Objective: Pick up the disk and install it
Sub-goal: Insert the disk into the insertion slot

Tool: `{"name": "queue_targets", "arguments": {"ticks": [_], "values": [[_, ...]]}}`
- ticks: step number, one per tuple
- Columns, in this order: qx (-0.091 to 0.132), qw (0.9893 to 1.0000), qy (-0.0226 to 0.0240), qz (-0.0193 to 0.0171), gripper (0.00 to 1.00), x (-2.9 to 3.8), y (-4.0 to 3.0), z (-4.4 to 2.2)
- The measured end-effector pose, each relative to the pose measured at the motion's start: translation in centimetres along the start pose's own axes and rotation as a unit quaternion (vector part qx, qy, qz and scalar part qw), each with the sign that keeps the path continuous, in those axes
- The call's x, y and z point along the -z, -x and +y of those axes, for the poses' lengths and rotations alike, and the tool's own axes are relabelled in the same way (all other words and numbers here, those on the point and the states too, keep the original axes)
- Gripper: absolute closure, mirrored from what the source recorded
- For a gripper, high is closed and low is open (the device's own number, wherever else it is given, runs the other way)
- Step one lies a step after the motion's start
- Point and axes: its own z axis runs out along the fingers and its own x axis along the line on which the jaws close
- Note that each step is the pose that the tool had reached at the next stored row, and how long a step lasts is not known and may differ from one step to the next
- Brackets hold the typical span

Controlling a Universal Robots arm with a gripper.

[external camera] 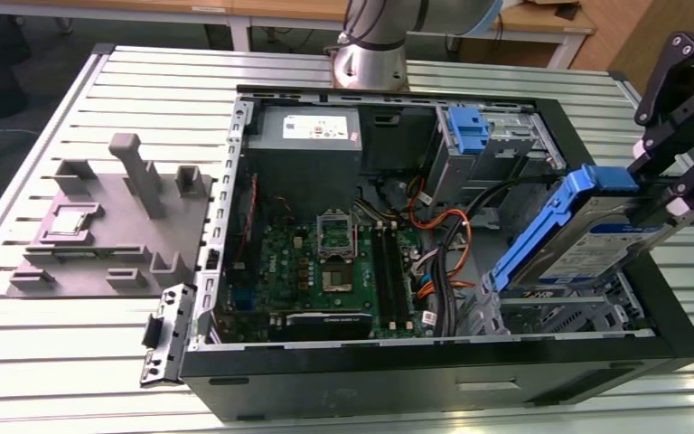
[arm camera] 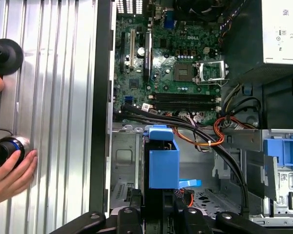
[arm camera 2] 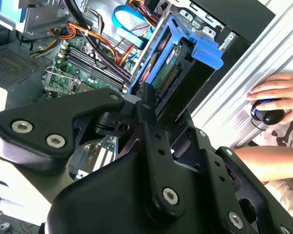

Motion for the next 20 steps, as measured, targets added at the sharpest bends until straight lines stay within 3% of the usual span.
{"name": "queue_targets", "arguments": {"ticks": [20], "values": [[0.0,1.0,0.0,0.0001,0.65,-0.71,-0.18,-0.09]]}}
